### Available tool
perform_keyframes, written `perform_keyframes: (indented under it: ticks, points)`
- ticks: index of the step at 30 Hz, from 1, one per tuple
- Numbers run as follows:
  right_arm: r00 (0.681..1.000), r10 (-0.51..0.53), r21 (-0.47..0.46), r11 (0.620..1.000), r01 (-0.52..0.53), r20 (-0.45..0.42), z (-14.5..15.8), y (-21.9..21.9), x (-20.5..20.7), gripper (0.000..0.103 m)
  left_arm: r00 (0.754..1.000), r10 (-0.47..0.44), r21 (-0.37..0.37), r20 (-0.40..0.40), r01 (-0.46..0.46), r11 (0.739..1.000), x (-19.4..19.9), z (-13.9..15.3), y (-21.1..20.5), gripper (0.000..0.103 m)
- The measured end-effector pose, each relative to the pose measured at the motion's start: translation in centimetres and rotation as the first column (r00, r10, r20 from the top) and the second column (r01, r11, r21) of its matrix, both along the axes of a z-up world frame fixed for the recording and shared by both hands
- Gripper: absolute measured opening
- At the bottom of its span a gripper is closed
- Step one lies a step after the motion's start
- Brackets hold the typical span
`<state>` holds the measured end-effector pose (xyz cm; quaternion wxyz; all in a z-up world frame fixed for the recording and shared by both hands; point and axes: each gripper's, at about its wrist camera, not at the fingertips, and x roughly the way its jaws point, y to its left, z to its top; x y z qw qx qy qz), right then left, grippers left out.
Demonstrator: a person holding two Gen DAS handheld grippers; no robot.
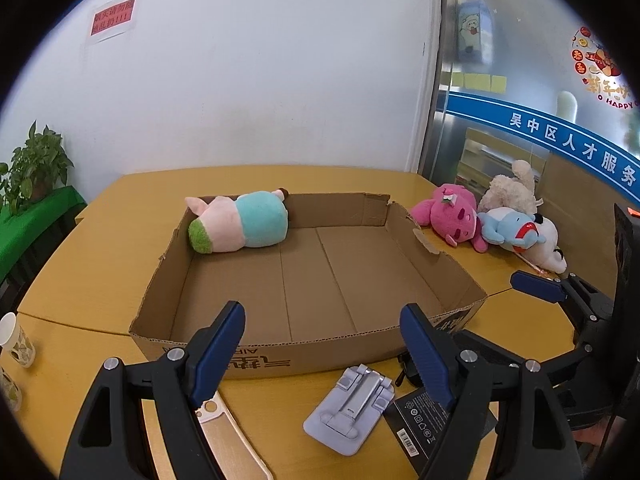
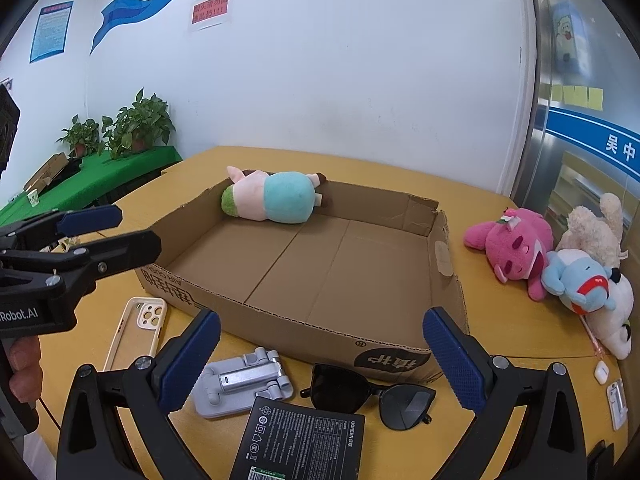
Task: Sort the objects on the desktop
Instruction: 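Move the left gripper to the black product box and grasp it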
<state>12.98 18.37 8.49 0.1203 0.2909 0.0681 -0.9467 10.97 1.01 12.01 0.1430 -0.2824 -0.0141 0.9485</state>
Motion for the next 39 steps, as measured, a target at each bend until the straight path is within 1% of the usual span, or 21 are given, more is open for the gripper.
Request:
perform_keyframes:
  ticks: [3, 7, 10, 15, 18, 20, 23, 25, 28, 30, 32, 34, 35, 37, 38, 39]
  points:
    - [1.000, -0.008, -0.005, 1.000, 0.008, 0.008, -0.3, 0.0, 0.2, 0.103, 1.000, -0.002, 0.007, 0.019, 0.001, 1.000, 0.1, -0.5, -0.2, 0.080]
    - [1.000, -0.016, 0.008, 1.000, 0.016, 0.007, -0.5, 0.0, 0.6, 0.103, 1.000, 0.008, -0.002, 0.021, -0.008, 1.000, 0.2, -1.0, -0.2, 0.080]
    - [1.000, -0.015, 0.005, 1.000, 0.015, 0.012, -0.6, 0.2, 0.8, 0.103, 0.999, -0.008, 0.019, 0.042, 0.007, 1.000, 0.3, -1.4, -0.4, 0.080]
    - [1.000, 0.028, -0.035, 0.999, -0.028, 0.002, -0.8, 0.7, 2.1, 0.103, 0.997, -0.036, 0.029, 0.070, 0.034, 0.999, 0.5, -2.0, -0.5, 0.080]
    - [0.996, 0.089, -0.094, 0.992, -0.088, 0.010, -1.7, 1.5, 3.4, 0.103, 0.991, -0.080, 0.054, 0.107, 0.074, 0.996, 0.4, -2.9, -0.4, 0.080]
    - [0.988, 0.148, -0.131, 0.981, -0.141, 0.038, -3.0, 2.3, 4.2, 0.103, 0.982, -0.122, 0.075, 0.143, 0.112, 0.991, 0.3, -3.9, -0.2, 0.080]
    - [0.971, 0.199, -0.142, 0.973, -0.180, 0.132, -6.1, 3.6, 4.9, 0.103, 0.967, -0.165, 0.102, 0.195, 0.147, 0.984, 0.5, -5.7, 0.2, 0.079]
    - [0.960, 0.198, -0.154, 0.973, -0.169, 0.198, -8.3, 5.0, 5.2, 0.103, 0.956, -0.190, 0.124, 0.222, 0.166, 0.978, 0.8, -6.7, 0.5, 0.079]
    - [0.949, 0.200, -0.177, 0.971, -0.159, 0.245, -10.2, 6.2, 5.1, 0.103, 0.945, -0.217, 0.141, 0.245, 0.186, 0.972, 0.9, -7.7, 0.8, 0.079]
    - [0.942, 0.214, -0.177, 0.969, -0.172, 0.256, -11.0, 5.9, 5.0, 0.103, 0.937, -0.237, 0.153, 0.258, 0.203, 0.967, 1.0, -8.1, 1.1, 0.079]
    - [0.927, 0.264, -0.189, 0.957, -0.219, 0.265, -11.3, 5.0, 4.8, 0.103, 0.931, -0.250, 0.159, 0.265, 0.213, 0.964, 0.9, -8.4, 1.3, 0.079]
    - [0.916, 0.296, -0.175, 0.951, -0.255, 0.270, -11.5, 3.6, 5.3, 0.103, 0.923, -0.265, 0.172, 0.280, 0.223, 0.960, 0.7, -8.8, 1.3, 0.079]
    - [0.903, 0.333, -0.186, 0.939, -0.290, 0.271, -11.4, 3.0, 5.7, 0.103, 0.919, -0.271, 0.178, 0.285, 0.227, 0.957, 0.7, -9.0, 1.3, 0.079]
    - [0.862, 0.436, -0.236, 0.894, -0.382, 0.257, -11.0, 2.3, 6.6, 0.103, 0.910, -0.285, 0.185, 0.300, 0.238, 0.954, 0.4, -9.6, 1.3, 0.079]
    - [0.857, 0.456, -0.231, 0.884, -0.405, 0.242, -10.7, 2.0, 7.1, 0.103, 0.905, -0.294, 0.187, 0.309, 0.245, 0.951, 0.3, -9.9, 1.3, 0.079]
    - [0.864, 0.447, -0.202, 0.891, -0.407, 0.232, -10.6, 1.9, 7.4, 0.103, 0.898, -0.301, 0.189, 0.320, 0.251, 0.949, 0.2, -10.2, 1.5, 0.079]
